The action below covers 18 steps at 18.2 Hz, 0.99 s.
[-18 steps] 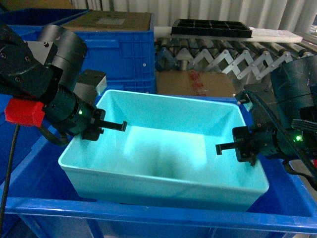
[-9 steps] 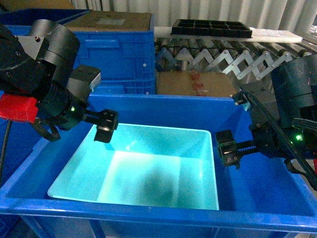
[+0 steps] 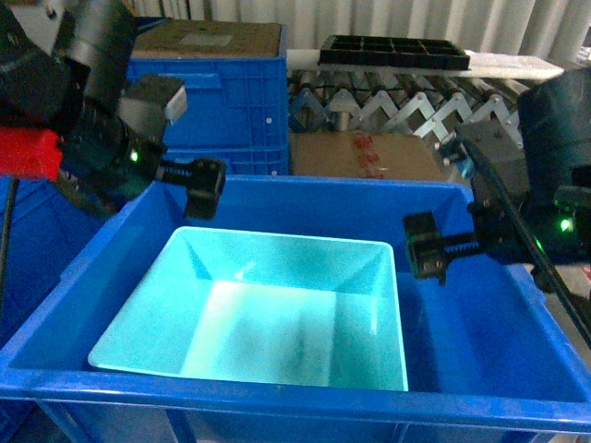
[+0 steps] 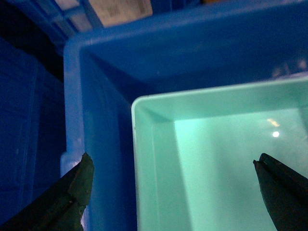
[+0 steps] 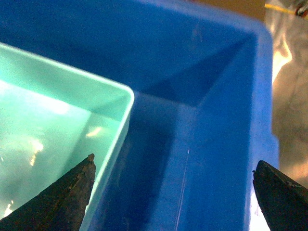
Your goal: Stack blue boxes stably on right
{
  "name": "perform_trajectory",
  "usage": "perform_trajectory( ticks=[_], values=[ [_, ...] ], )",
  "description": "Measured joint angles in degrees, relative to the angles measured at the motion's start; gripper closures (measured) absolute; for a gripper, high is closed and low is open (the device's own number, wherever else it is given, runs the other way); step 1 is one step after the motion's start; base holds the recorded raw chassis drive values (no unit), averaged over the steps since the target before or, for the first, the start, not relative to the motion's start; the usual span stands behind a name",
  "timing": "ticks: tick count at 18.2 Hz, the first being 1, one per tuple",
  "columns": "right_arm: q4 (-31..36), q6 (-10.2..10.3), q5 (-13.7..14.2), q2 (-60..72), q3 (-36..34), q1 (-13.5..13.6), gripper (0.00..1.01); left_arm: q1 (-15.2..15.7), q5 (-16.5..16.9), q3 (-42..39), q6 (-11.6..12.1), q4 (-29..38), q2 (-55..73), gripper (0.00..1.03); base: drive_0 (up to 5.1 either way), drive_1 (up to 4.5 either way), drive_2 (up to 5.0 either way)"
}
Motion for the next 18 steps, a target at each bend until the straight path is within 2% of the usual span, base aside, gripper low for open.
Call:
perform_trajectory(
  ticks=[3, 7, 8, 9, 11, 13, 15, 16, 18],
  values=[
    [0.74, 0.17, -1.31, -3.5, 1.01, 0.07, 0.03, 0.59, 1.31, 1.18, -0.59, 0.57, -2.89, 0.05, 0.0, 0.0, 0.0],
    [4.83, 0.2, -2.62, -12.17, -0.44, 0.07, 0.03, 2.38, 5.68, 0.28, -1.55, 3.02, -9.16, 0.05, 0.0, 0.0, 0.0],
    [4.37, 0.0, -4.31, -21.62, -5.66, -1.46, 0.03, 4.15, 8.0, -5.16, -2.1, 5.77, -17.03, 0.05, 0.0, 0.0, 0.0],
    [1.29, -1.38, -4.26, -33.24, -12.85, -4.7, 0.03, 6.27, 8.81, -14.08, -3.06, 4.04, -29.0, 0.05, 0.0, 0.0, 0.0],
    [-6.27, -1.75, -4.09, -44.33, -16.09, -5.66, 0.03, 6.91, 7.32, -21.35, -3.17, 1.92, -38.34, 0.05, 0.0, 0.0, 0.0],
    [-12.33, -0.24, -2.03, -54.05, -16.96, -5.53, 0.03, 7.1, 5.22, -23.85, -5.84, -0.96, -47.84, 0.05, 0.0, 0.0, 0.0],
    [-12.5, -0.09, -1.46, -55.95, -17.79, -5.49, 0.03, 6.99, 4.57, -24.15, -6.82, -1.57, -50.45, 0.05, 0.0, 0.0, 0.0],
    [-11.69, 0.17, -0.98, -56.19, -18.05, -5.11, 0.03, 6.49, 3.48, -25.03, -7.67, -1.66, -52.43, 0.05, 0.0, 0.0, 0.0],
    [-12.11, 0.46, -0.39, -56.22, -19.12, -3.96, 0.03, 6.19, 3.48, -25.27, -8.31, -1.77, -51.74, 0.05, 0.0, 0.0, 0.0]
  ],
)
